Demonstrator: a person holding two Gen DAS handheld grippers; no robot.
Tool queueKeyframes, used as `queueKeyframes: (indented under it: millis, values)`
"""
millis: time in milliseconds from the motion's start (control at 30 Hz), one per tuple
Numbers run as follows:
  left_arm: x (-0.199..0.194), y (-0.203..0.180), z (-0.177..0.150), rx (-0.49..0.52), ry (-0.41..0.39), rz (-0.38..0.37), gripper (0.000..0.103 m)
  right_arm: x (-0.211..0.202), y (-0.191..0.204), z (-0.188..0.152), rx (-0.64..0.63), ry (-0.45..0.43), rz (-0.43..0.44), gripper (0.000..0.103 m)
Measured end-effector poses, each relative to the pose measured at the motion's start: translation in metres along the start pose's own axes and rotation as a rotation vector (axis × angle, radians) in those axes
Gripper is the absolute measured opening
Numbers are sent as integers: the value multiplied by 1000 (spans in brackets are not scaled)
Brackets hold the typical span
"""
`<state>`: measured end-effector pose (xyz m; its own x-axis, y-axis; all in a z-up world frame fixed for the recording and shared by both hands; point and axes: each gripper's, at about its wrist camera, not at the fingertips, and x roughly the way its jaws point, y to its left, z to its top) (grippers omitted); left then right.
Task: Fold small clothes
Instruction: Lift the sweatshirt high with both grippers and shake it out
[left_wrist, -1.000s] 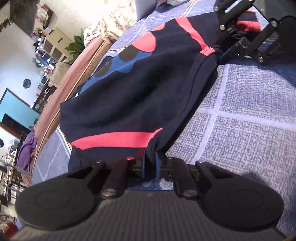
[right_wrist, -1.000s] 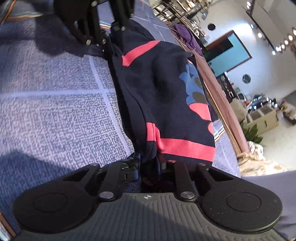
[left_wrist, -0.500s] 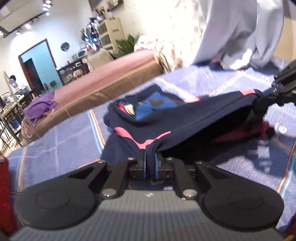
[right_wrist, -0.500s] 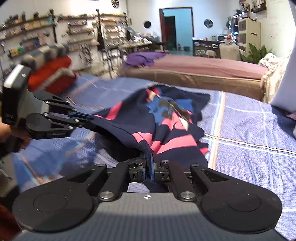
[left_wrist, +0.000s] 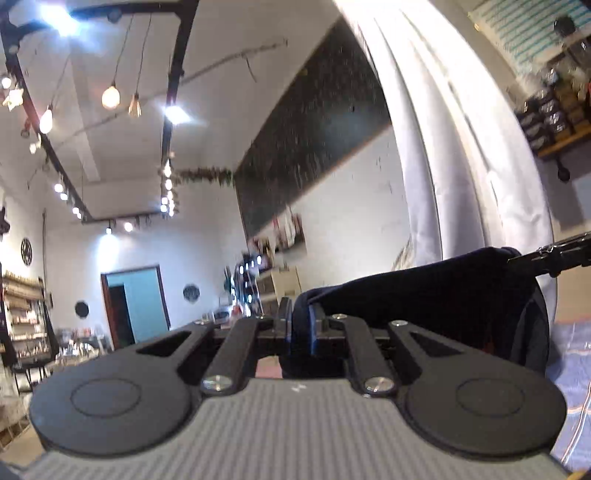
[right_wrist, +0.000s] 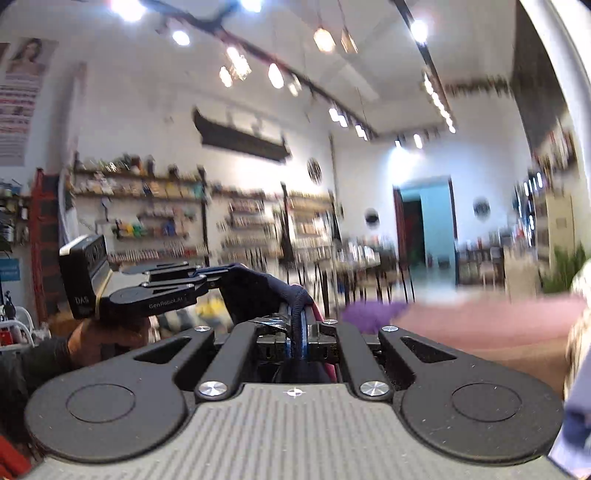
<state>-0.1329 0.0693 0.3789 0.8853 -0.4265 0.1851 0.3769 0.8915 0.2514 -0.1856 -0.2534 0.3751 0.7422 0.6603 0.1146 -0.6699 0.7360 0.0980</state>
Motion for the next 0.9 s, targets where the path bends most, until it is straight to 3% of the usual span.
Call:
queueKeyframes:
  millis: [133, 233, 333, 433, 567, 767, 833, 900]
  values:
    - [-11, -1, 65, 10, -141, 0, 9, -12, 0, 53, -68, -190, -10, 7]
    - [-10, -6, 98, 80, -206, 25, 9, -4, -8, 73, -153, -262, -45, 8]
    - [15, -21, 97, 108, -165, 37, 10, 11, -20, 64, -204, -252, -97, 7]
    - [53, -28, 54, 136, -15, 47, 10, 33, -52, 36, -107, -144, -159, 7]
    - [122, -32, -39, 126, 236, 41, 10, 88, -90, -25, -77, 31, -307, 8]
    - [217, -14, -150, 27, 468, 136, 13, 190, -135, -93, -39, 190, -422, 8]
    - [249, -10, -199, 48, 594, 154, 25, 217, -157, -116, 71, 263, -449, 11]
    - [269, -7, -248, 61, 750, 143, 66, 236, -169, -153, 113, 366, -489, 34]
